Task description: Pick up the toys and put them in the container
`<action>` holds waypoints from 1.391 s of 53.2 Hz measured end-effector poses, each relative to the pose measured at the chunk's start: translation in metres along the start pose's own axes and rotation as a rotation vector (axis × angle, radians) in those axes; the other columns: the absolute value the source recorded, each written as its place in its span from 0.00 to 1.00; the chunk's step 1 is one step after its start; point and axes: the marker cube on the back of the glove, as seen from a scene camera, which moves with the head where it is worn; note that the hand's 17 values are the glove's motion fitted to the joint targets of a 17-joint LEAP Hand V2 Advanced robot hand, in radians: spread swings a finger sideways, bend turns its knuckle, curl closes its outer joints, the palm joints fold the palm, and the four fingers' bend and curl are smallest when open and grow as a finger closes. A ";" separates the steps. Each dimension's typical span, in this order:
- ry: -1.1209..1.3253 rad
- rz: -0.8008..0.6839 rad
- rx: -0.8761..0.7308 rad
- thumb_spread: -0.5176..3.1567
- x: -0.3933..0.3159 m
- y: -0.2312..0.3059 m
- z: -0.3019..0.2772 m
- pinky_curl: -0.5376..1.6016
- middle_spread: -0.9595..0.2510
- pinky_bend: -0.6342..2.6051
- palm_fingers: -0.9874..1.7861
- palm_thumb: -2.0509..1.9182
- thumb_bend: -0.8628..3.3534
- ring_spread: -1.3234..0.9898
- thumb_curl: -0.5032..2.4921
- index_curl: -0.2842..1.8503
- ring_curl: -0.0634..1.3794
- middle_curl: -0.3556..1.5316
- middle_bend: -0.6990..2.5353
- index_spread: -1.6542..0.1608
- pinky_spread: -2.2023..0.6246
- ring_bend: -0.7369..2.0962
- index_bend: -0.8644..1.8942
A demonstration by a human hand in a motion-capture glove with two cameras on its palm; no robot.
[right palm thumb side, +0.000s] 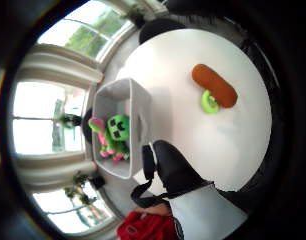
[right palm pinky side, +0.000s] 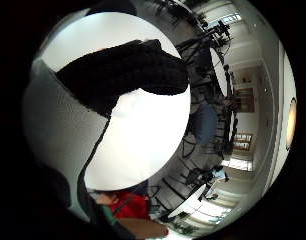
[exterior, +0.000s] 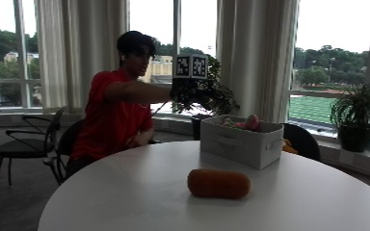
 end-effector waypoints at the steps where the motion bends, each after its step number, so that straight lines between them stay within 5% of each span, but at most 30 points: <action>1: 0.002 0.034 -0.002 0.44 0.003 -0.003 0.003 0.41 0.75 0.61 0.31 0.53 0.20 0.58 0.30 0.28 0.32 0.35 0.26 0.69 0.81 0.41 0.37; 39: 0.029 0.096 -0.106 0.44 0.037 -0.121 0.139 0.40 0.76 0.60 0.33 0.53 0.20 0.58 0.28 0.27 0.31 0.33 0.26 0.69 0.81 0.41 0.37; 59: 0.120 0.102 -0.357 0.42 0.047 -0.136 0.229 0.42 0.75 0.63 0.30 0.52 0.20 0.58 0.28 0.20 0.32 0.35 0.28 0.72 0.81 0.44 0.32; 70: 0.098 0.060 -0.345 0.44 0.048 -0.134 0.229 0.43 0.68 0.67 0.33 0.56 0.22 0.51 0.29 0.12 0.40 0.40 0.36 0.73 0.75 0.63 0.26; 74: 0.090 0.087 -0.273 0.46 0.046 -0.131 0.230 0.43 0.62 0.70 0.43 0.60 0.23 0.45 0.30 0.11 0.43 0.42 0.39 0.71 0.70 0.72 0.27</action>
